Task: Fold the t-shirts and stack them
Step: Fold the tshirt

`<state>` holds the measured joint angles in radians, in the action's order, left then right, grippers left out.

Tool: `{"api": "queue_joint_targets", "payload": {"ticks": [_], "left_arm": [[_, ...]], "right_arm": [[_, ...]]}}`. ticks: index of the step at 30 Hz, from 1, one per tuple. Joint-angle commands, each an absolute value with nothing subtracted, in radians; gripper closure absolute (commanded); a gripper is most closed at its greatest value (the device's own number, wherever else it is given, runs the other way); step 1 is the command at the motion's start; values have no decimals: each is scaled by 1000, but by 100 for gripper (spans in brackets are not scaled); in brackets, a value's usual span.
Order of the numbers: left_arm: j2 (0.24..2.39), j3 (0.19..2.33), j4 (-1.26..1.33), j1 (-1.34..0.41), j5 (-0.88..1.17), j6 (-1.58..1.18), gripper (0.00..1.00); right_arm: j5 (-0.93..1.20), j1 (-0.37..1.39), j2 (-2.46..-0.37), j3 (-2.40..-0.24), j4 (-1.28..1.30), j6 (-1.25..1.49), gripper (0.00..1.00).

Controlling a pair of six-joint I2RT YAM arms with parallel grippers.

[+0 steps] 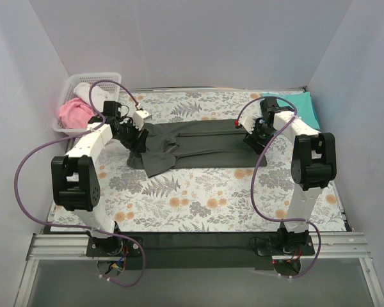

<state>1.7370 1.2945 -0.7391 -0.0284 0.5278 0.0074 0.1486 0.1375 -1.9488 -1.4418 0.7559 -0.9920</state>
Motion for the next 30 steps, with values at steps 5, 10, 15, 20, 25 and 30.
{"api": "queue_joint_targets", "payload": {"ticks": [5, 10, 15, 20, 25, 30], "left_arm": [[1510, 1077, -703, -208, 471, -72, 48], [1526, 990, -638, -291, 410, -129, 49], [1577, 931, -557, -339, 290, -137, 48], [1620, 894, -534, -360, 256, -118, 55], [1655, 885, -540, -359, 230, -100, 78], [1592, 975, -603, -357, 259, -104, 100]], "right_arm": [[189, 130, -1829, -1471, 782, -910, 43], [244, 130, -1793, -1485, 802, -854, 47], [262, 129, -1779, -1477, 815, -842, 48], [272, 127, -1786, -1467, 818, -838, 49], [271, 124, -1792, -1468, 818, -841, 50], [273, 121, -1795, -1473, 819, -847, 53]]}}
